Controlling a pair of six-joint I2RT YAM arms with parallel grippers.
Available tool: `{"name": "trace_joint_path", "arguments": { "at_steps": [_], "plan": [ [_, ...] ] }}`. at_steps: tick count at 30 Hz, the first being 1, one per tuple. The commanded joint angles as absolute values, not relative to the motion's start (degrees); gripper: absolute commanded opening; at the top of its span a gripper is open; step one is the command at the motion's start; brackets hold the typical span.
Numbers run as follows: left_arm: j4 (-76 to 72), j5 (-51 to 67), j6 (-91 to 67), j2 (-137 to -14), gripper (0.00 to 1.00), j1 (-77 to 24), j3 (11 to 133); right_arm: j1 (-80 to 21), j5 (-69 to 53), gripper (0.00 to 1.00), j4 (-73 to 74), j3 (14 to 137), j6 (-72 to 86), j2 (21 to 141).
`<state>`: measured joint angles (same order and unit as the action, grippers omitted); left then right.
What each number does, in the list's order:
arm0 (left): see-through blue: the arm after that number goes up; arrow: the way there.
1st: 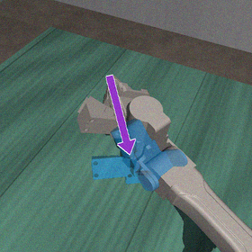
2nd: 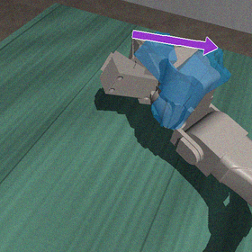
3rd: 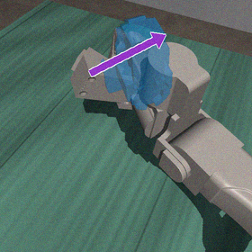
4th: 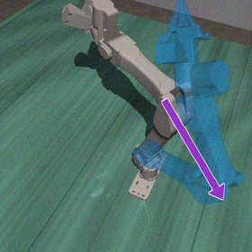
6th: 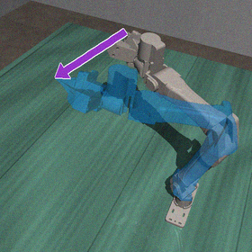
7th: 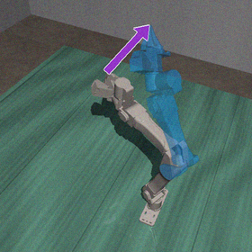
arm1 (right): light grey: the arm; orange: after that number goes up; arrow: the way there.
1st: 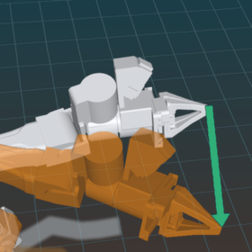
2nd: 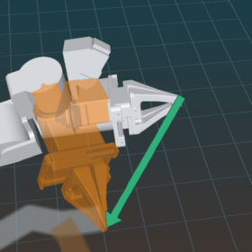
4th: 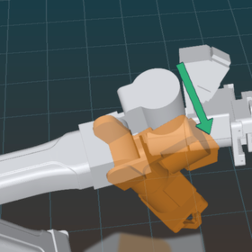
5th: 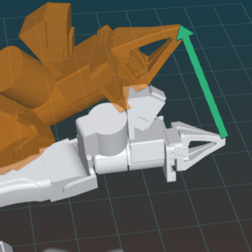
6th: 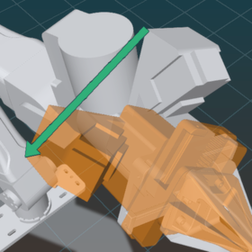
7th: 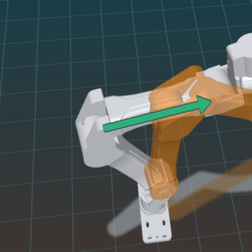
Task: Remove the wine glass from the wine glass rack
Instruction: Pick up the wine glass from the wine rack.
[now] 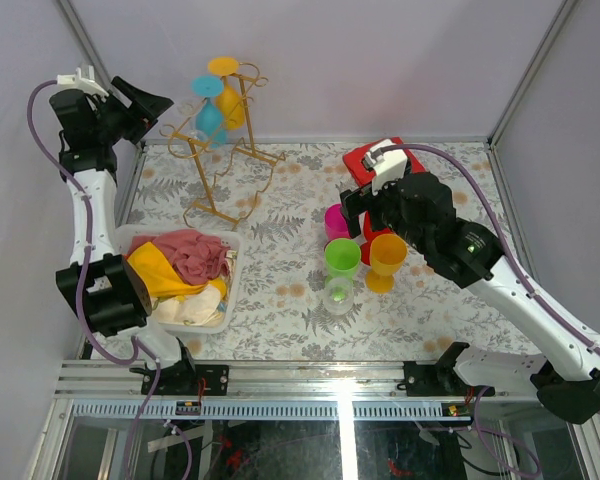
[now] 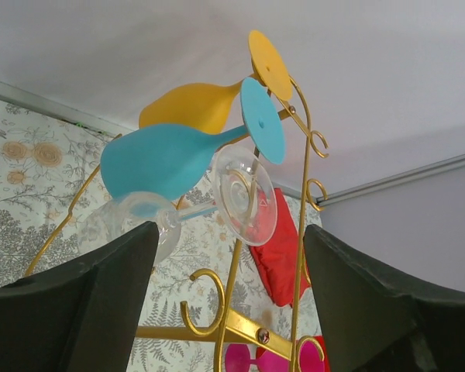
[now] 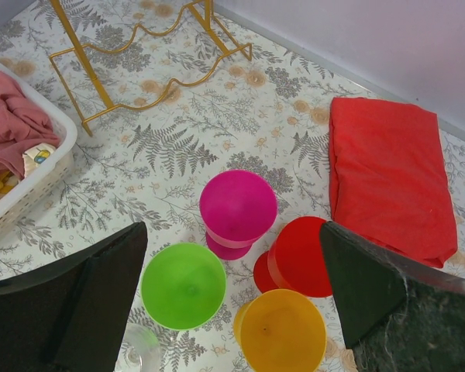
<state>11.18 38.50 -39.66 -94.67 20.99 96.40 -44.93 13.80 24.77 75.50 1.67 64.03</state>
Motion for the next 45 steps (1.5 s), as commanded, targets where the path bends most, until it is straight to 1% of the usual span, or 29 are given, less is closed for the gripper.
{"name": "trace_joint_path", "arguments": {
  "at_steps": [1, 11, 18, 27, 29, 33, 42, 45],
  "plan": [
    [3.06, 36.67, -43.15, -93.65, 0.72, 21.09, 93.88, -44.60, 12.99, 1.00, 22.59, 78.15, 1.02, 63.72],
    [1.67, 34.23, -44.59, -94.25, 0.64, 20.15, 93.34, -44.62, 12.59, 1.00, 22.81, 77.97, 0.92, 63.38],
    [2.09, 32.96, -44.75, -96.94, 0.61, 17.55, 96.44, -44.58, 12.48, 1.00, 22.85, 77.55, 0.95, 62.82],
    [2.05, 27.97, -44.16, -97.82, 0.59, 15.12, 96.09, -44.61, 12.45, 1.00, 23.30, 77.08, 0.71, 61.90],
    [1.94, 27.50, -44.36, -97.89, 0.56, 14.97, 96.15, -44.58, 12.43, 1.00, 23.36, 76.99, 0.67, 61.84],
    [1.87, 26.88, -44.31, -97.72, 0.52, 14.96, 95.99, -44.59, 11.98, 1.00, 23.51, 77.01, 0.77, 61.89],
    [2.61, 27.53, -44.56, -99.33, 0.33, 14.93, 97.64, -44.60, 11.38, 1.00, 23.72, 76.84, 1.39, 61.62],
    [3.15, 27.72, -44.62, -99.51, 0.31, 14.92, 98.06, -44.65, 11.33, 1.00, 23.82, 76.84, 1.41, 61.55]
  ]
}}
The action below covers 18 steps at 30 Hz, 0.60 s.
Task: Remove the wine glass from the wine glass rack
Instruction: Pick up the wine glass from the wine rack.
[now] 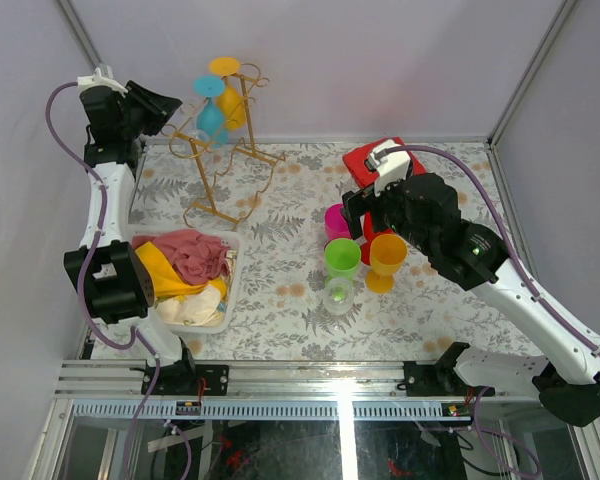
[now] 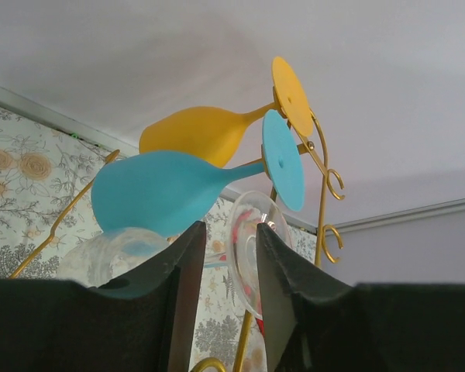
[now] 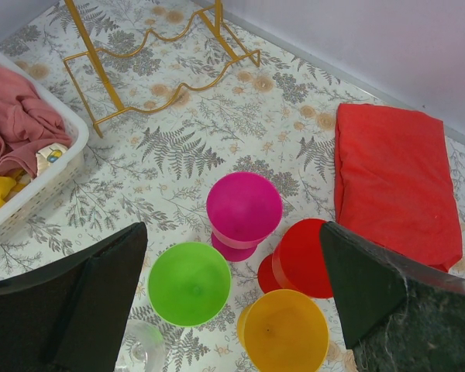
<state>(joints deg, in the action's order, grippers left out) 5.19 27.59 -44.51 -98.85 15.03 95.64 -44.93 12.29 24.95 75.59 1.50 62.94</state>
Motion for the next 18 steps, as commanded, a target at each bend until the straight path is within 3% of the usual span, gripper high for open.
{"name": "trace_joint_path", "arguments": {
  "at_steps": [1, 18],
  "plan": [
    [3.24, 27.66, -44.57, -99.40, 0.29, 14.89, 98.06, -44.59, 11.34, 1.00, 23.82, 76.75, 1.47, 61.45],
    [4.91, 28.49, -43.89, -98.57, 0.08, 14.62, 98.09, -44.65, 11.42, 1.00, 23.91, 76.58, 1.40, 60.89]
  ]
}}
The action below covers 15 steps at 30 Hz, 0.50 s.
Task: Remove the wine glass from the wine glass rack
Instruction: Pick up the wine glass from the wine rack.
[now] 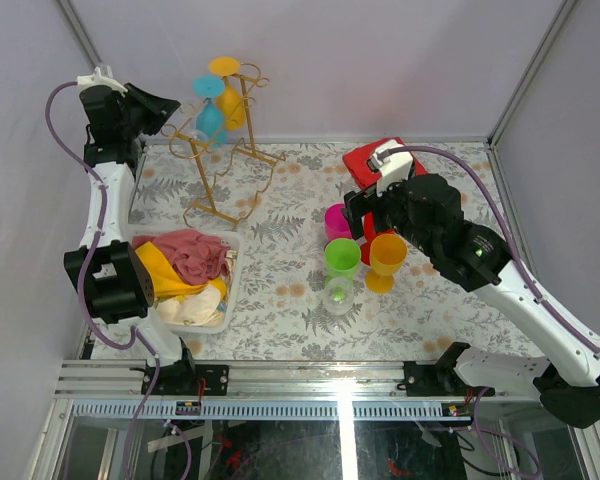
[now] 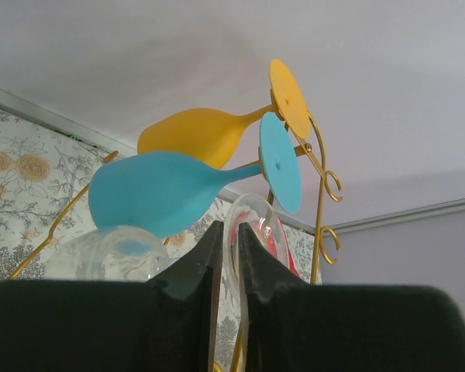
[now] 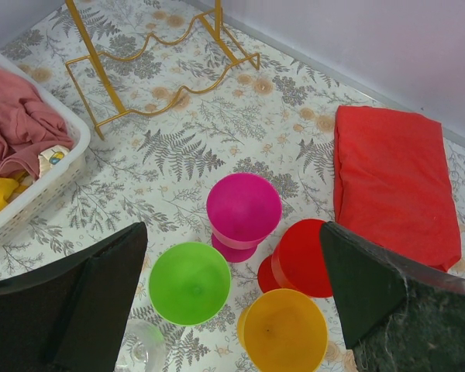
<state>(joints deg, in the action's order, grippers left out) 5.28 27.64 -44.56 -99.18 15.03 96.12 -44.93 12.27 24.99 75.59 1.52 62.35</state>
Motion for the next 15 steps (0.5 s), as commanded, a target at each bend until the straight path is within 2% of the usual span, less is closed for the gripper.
{"name": "trace_joint_path", "arguments": {
  "at_steps": [1, 6, 15],
  "plan": [
    [5.00, 28.49, -43.84, -98.42, 0.06, 14.60, 98.10, -44.60, 11.41, 0.99, 23.84, 76.56, 1.40, 60.83],
    [5.00, 28.52, -44.12, -97.56, 0.03, 14.50, 98.13, -44.58, 11.42, 0.99, 23.86, 76.53, 1.39, 60.82],
    [8.55, 31.03, -43.01, -99.41, 0.13, 14.51, 100.84, -44.63, 11.26, 0.99, 23.69, 76.69, 1.40, 60.43]
  ]
}}
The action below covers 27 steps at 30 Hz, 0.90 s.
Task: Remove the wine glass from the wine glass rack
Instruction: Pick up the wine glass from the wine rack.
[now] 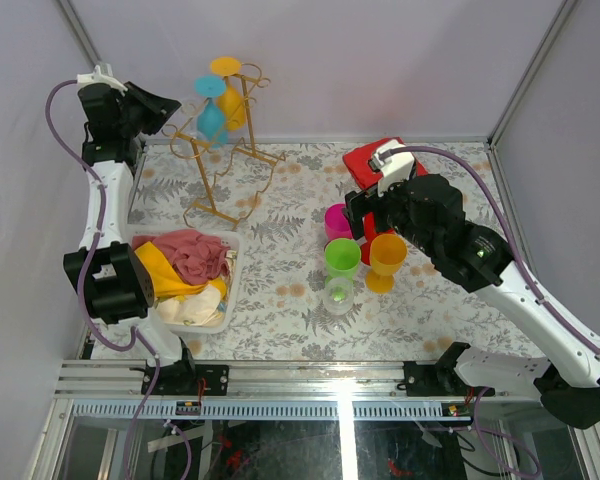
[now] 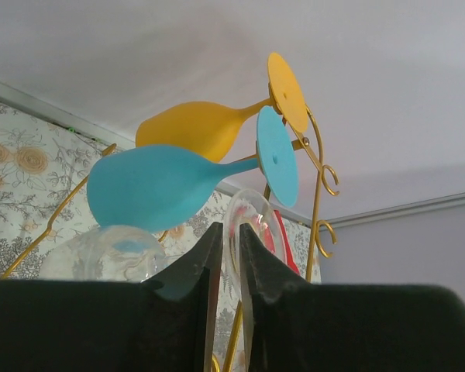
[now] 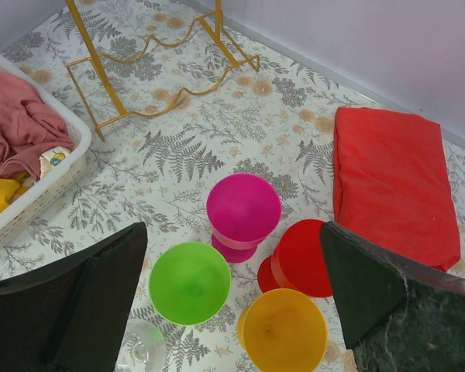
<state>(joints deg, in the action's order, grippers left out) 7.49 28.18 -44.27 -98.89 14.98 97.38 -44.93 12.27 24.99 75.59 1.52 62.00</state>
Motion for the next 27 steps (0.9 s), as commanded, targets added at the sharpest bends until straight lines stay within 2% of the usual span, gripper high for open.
{"name": "trace_joint_path", "arguments": {
  "at_steps": [1, 5, 11, 17, 21, 27],
  "plan": [
    [8.87, 31.38, -42.91, -99.55, 0.13, 14.46, 101.01, -44.60, 11.25, 0.99, 23.58, 76.65, 1.41, 60.39],
    [9.25, 32.00, -42.68, -99.81, 0.18, 14.29, 101.31, -44.65, 11.00, 0.99, 23.38, 76.66, 1.58, 60.39],
    [10.45, 31.99, -42.01, -99.99, 0.18, 14.27, 102.17, -44.60, 10.83, 0.99, 23.40, 76.57, 1.52, 60.38],
    [11.11, 32.00, -41.74, -99.96, 0.04, 14.21, 102.52, -44.62, 10.89, 0.99, 23.29, 76.51, 1.40, 60.10],
    [11.07, 31.47, -41.87, -99.56, 0.00, 14.30, 102.72, -44.59, 10.99, 0.99, 23.29, 76.36, 1.41, 59.99],
    [8.79, 31.94, -44.72, -98.90, 0.00, 14.19, 102.24, -44.60, 11.25, 0.99, 23.29, 76.04, 1.41, 59.68]
  ]
}}
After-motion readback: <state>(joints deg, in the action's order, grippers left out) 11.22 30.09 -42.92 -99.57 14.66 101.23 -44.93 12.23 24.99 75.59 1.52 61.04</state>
